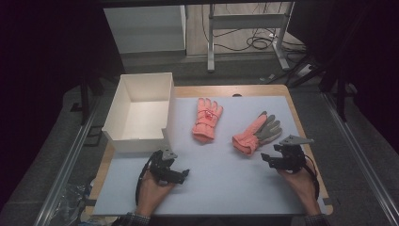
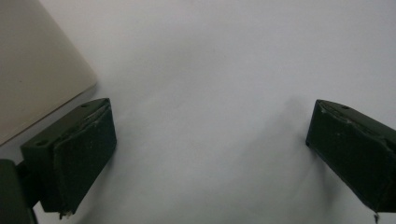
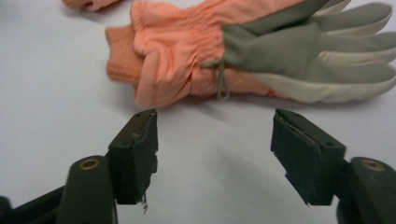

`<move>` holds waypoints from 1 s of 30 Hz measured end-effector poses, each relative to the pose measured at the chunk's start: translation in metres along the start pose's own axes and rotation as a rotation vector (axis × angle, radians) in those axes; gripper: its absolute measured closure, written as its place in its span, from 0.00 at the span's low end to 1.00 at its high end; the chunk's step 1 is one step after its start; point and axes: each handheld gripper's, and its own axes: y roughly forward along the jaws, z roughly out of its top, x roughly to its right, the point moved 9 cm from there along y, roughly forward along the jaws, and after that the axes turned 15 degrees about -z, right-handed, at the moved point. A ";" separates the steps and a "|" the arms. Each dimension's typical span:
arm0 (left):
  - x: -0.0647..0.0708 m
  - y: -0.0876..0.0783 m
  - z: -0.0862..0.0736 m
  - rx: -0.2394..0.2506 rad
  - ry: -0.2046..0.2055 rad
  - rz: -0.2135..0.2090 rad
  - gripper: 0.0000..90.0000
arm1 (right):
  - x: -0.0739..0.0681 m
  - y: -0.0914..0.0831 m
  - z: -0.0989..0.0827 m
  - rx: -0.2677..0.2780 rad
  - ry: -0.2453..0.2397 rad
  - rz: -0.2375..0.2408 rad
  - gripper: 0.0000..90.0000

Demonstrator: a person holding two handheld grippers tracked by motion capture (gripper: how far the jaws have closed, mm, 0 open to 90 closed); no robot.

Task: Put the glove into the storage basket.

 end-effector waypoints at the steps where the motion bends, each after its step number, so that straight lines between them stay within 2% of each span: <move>1: 0.000 0.000 0.000 0.000 0.000 0.000 0.02 | 0.003 0.001 0.005 0.004 0.011 0.006 0.41; 8: 0.000 0.000 0.000 0.001 0.000 0.002 0.02 | 0.014 0.010 0.022 0.000 0.044 0.005 0.50; 14: 0.000 0.000 0.000 0.001 -0.001 0.001 0.02 | 0.023 0.024 0.040 0.000 0.058 -0.016 0.56; 17: 0.000 0.000 0.000 0.002 0.000 0.001 0.02 | 0.024 0.035 0.048 -0.001 0.065 -0.025 0.55; 21: 0.000 0.000 0.000 0.002 -0.001 0.001 0.02 | 0.029 0.055 0.055 -0.010 0.070 -0.055 0.48; 24: 0.000 0.000 0.000 0.002 -0.001 0.001 0.02 | 0.030 0.062 0.055 -0.023 0.071 -0.068 0.46; 27: 0.000 0.000 0.000 0.003 -0.001 0.001 0.02 | 0.032 0.073 0.051 -0.058 0.057 -0.091 0.46; 30: 0.000 0.000 0.000 0.003 -0.001 0.001 0.02 | 0.031 0.080 0.047 -0.078 0.060 -0.091 0.51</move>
